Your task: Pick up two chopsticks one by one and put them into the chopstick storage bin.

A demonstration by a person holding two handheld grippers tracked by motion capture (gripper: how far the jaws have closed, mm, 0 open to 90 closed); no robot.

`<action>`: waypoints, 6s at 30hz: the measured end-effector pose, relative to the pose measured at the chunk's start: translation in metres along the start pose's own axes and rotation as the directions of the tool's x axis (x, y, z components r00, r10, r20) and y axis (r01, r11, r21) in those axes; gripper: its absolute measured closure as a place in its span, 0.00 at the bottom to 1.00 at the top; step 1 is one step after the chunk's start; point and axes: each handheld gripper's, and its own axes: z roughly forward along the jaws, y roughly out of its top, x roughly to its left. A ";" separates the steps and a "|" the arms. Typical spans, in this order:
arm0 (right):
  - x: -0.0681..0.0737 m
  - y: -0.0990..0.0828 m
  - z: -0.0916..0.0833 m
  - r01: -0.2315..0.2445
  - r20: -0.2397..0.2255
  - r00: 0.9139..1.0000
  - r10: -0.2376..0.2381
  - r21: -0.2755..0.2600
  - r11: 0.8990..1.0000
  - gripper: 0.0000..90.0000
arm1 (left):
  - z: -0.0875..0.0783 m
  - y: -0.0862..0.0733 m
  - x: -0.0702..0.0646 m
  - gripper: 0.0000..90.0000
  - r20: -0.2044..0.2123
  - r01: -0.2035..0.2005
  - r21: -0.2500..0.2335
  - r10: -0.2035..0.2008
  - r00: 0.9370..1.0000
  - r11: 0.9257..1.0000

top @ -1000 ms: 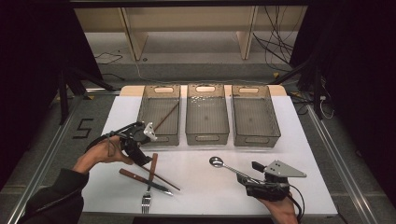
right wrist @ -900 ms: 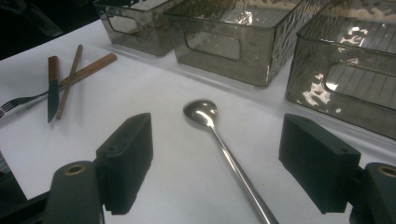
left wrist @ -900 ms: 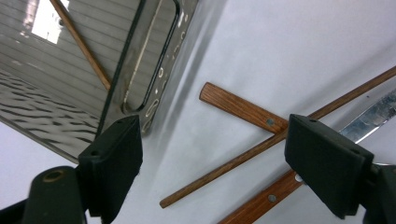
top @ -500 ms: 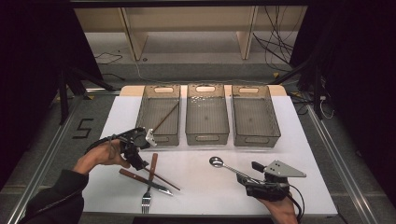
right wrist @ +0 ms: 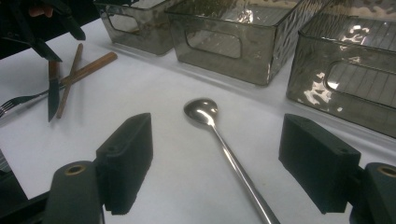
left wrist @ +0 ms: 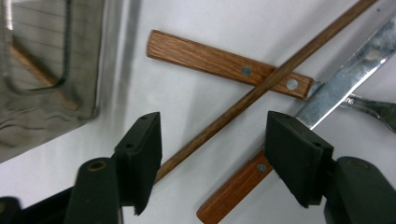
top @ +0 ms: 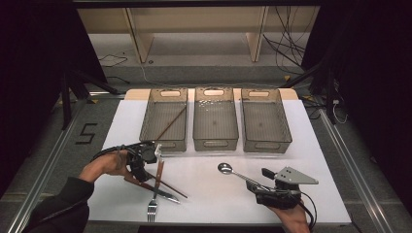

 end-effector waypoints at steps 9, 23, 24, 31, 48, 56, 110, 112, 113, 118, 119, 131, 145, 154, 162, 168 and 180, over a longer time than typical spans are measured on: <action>0.000 0.000 0.000 -0.001 0.000 1.000 0.001 0.002 1.000 0.30 | 0.009 0.004 -0.004 0.53 0.012 -0.075 0.019 0.075 0.997 0.997; 0.000 0.000 0.000 -0.001 -0.001 1.000 0.001 0.002 1.000 0.30 | 0.022 0.005 -0.004 0.68 0.041 -0.177 0.031 0.176 0.984 0.984; 0.000 0.000 0.000 -0.001 -0.002 1.000 0.001 0.002 1.000 0.30 | 0.022 0.004 -0.004 0.69 0.039 -0.179 0.029 0.178 0.983 0.983; 0.000 0.000 0.000 -0.001 -0.002 1.000 0.001 0.003 1.000 0.30 | 0.023 0.003 -0.005 0.83 0.015 -0.227 0.026 0.227 0.974 0.974; 0.000 0.000 0.000 0.000 -0.001 1.000 0.000 0.004 1.000 0.30 | 0.005 0.001 0.001 0.93 -0.098 -0.249 -0.035 0.245 0.965 0.968; 0.000 0.000 0.000 0.001 -0.001 1.000 -0.001 0.004 1.000 0.30 | -0.008 0.003 0.002 0.93 -0.176 -0.266 -0.047 0.254 0.951 0.963; 0.000 0.000 -0.001 -0.001 -0.002 1.000 0.001 0.002 1.000 0.30 | -0.090 0.023 0.109 0.93 -0.009 0.473 -0.508 -0.554 0.832 0.720; -0.001 0.000 0.000 -0.002 -0.002 1.000 0.002 0.002 1.000 0.30 | -0.088 0.023 0.114 0.93 0.004 0.493 -0.513 -0.572 0.820 0.703; -0.001 0.000 0.000 -0.002 -0.002 1.000 0.002 0.002 1.000 0.30 | -0.086 0.023 0.116 0.93 0.004 0.503 -0.515 -0.585 0.811 0.694; -0.001 0.000 -0.001 -0.002 -0.002 1.000 0.002 0.000 1.000 0.30 | -0.077 0.021 0.123 0.93 0.036 0.543 -0.529 -0.623 0.782 0.652; -0.001 0.000 -0.001 -0.002 -0.002 1.000 0.002 0.000 1.000 0.30 | -0.075 0.021 0.123 0.93 0.036 0.545 -0.530 -0.625 0.779 0.649; -0.001 0.000 -0.001 -0.002 -0.004 1.000 0.002 0.000 1.000 0.30 | -0.052 0.010 0.135 0.93 0.050 0.610 -0.517 -0.691 0.721 0.600; 0.000 0.000 -0.001 -0.003 -0.006 1.000 0.003 -0.001 1.000 0.30 | -0.032 0.005 0.137 0.93 0.083 0.659 -0.475 -0.716 0.693 0.583; 0.000 0.000 -0.001 -0.002 -0.006 1.000 0.002 -0.002 1.000 0.30 | -0.020 0.005 0.137 0.92 0.092 0.682 -0.429 -0.723 0.685 0.592; 0.000 0.000 -0.001 -0.001 -0.007 1.000 0.001 -0.001 1.000 0.30 | -0.010 0.004 0.137 0.92 0.096 0.697 -0.400 -0.729 0.677 0.595; 0.000 0.000 -0.001 -0.001 -0.006 1.000 0.001 -0.001 1.000 0.30 | -0.006 0.005 0.137 0.91 0.096 0.716 -0.387 -0.747 0.658 0.581; 0.000 0.000 -0.001 -0.001 -0.006 1.000 0.001 -0.001 1.000 0.30 | -0.009 0.001 0.135 0.75 0.075 0.728 -0.411 -0.776 0.627 0.549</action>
